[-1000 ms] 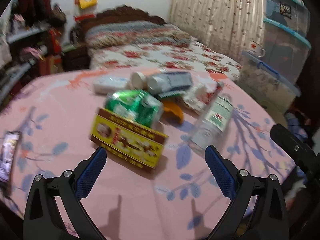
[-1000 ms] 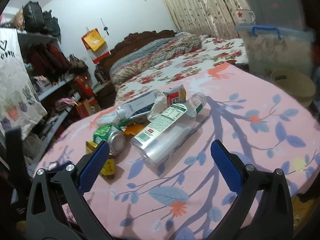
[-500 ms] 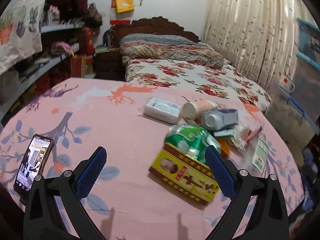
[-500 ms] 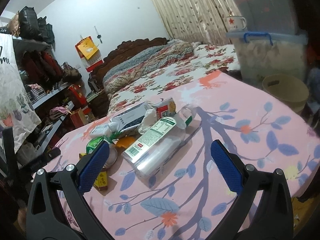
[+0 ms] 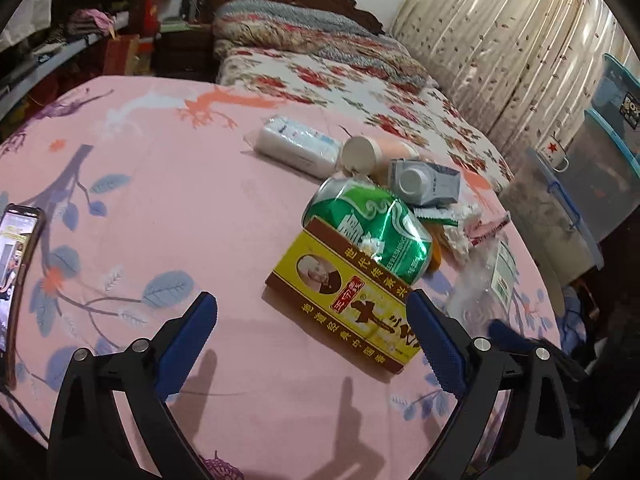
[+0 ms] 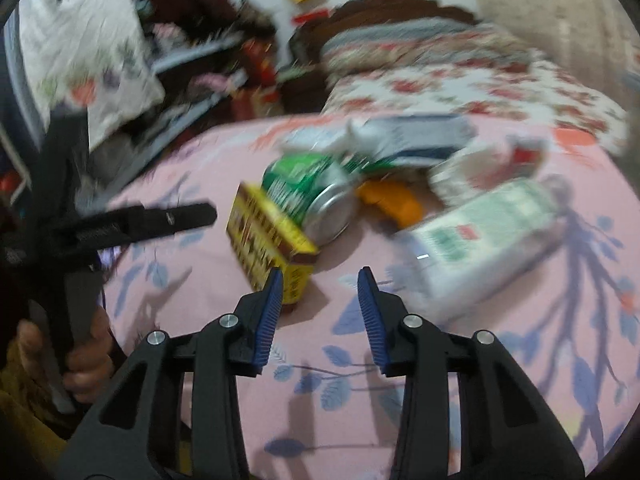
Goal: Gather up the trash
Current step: 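Grasp the yellow box with the left gripper while the right gripper grasps the green can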
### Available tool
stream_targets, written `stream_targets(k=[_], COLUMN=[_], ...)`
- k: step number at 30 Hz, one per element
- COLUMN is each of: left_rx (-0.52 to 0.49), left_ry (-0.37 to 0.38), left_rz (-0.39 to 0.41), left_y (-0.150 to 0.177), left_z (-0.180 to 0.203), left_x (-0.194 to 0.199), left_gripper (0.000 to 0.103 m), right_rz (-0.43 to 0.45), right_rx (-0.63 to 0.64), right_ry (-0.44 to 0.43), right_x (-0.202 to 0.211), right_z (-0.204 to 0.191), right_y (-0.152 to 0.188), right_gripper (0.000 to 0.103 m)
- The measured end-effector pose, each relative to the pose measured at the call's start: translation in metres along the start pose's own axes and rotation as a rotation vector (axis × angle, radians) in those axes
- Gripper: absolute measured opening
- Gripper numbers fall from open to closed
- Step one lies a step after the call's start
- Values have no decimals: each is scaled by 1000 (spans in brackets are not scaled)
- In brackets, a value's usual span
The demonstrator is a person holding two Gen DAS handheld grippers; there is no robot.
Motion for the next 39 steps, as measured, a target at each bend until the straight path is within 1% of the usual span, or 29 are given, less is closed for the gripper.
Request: stream_targets(k=[2, 4, 7, 10, 11, 15, 18, 20, 21, 22, 23, 24, 25, 26, 27, 28, 30, 32, 33, 36, 39], left_rx=[11, 22, 21, 20, 15, -8, -11, 3, 13, 35, 58, 74, 78, 77, 75, 73, 72, 82, 80, 60, 53], left_ry=[30, 55, 97, 117, 118, 125, 131, 126, 123, 145, 175, 187, 188, 183, 171, 164, 159, 163, 157, 133, 120], left_rz=[-23, -38, -72, -107, -111, -127, -137, -145, -159, -170, -168, -162, -151, -138, -118, -107, -98, -99, -94, -82, -78], left_y=[0, -2, -3, -5, -4, -3, -2, 0, 1, 2, 3, 2, 0, -2, -6, -8, -13, -14, -15, -13, -11], left_z=[-4, -7, -5, 1, 3, 9, 11, 7, 4, 0, -3, -7, -10, -13, -17, -19, -22, -23, -23, -21, -20], left_x=[-3, -6, -13, -22, -24, -28, -29, -32, -34, -34, -33, -31, -28, -26, -22, -21, -20, -22, -22, -20, -17], left_gripper=[91, 91, 91, 91, 91, 91, 91, 74, 58, 52, 48, 44, 38, 35, 29, 26, 26, 26, 26, 26, 26], right_rz=[-32, -45, -49, -59, -45, 15, 20, 11, 3, -2, -5, -5, -3, -2, 1, 3, -2, -33, -55, -94, -165], right_rx=[10, 8, 31, 62, 106, 289, 347, 357, 363, 362, 348, 330, 302, 282, 258, 249, 256, 250, 226, 173, 137], right_ry=[-18, -33, -51, -113, -129, -130, -175, -192, -189, -185, -182, -179, -174, -168, -150, -130, -73, -21, -10, -6, -42], right_x=[-17, -29, -41, -46, -43, -31, -27, -25, -25, -24, -21, -19, -15, -11, -8, -7, -14, -27, -37, -63, -91], right_z=[-3, -5, -13, -31, -43, -74, -89, -90, -87, -85, -77, -72, -63, -55, -45, -37, -25, -11, -2, 17, 21], right_y=[1, 0, -1, 2, 4, 11, 18, 21, 22, 21, 19, 16, 12, 9, 2, -6, -32, -58, -74, -106, -116], right_gripper=[49, 66, 66, 65, 65, 66, 66, 66, 65, 65, 65, 65, 63, 61, 59, 57, 54, 54, 54, 54, 53])
Point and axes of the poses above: each gripper's, at about its wrist camera, not at the fingertips, and x roughly against the way its jaws point, z to its right, y to its underside, the point moved 8 cm from there along -x, roughly the way its jaws point, and after that the axes turned 2 degrees about z, right-handed, at the moved point
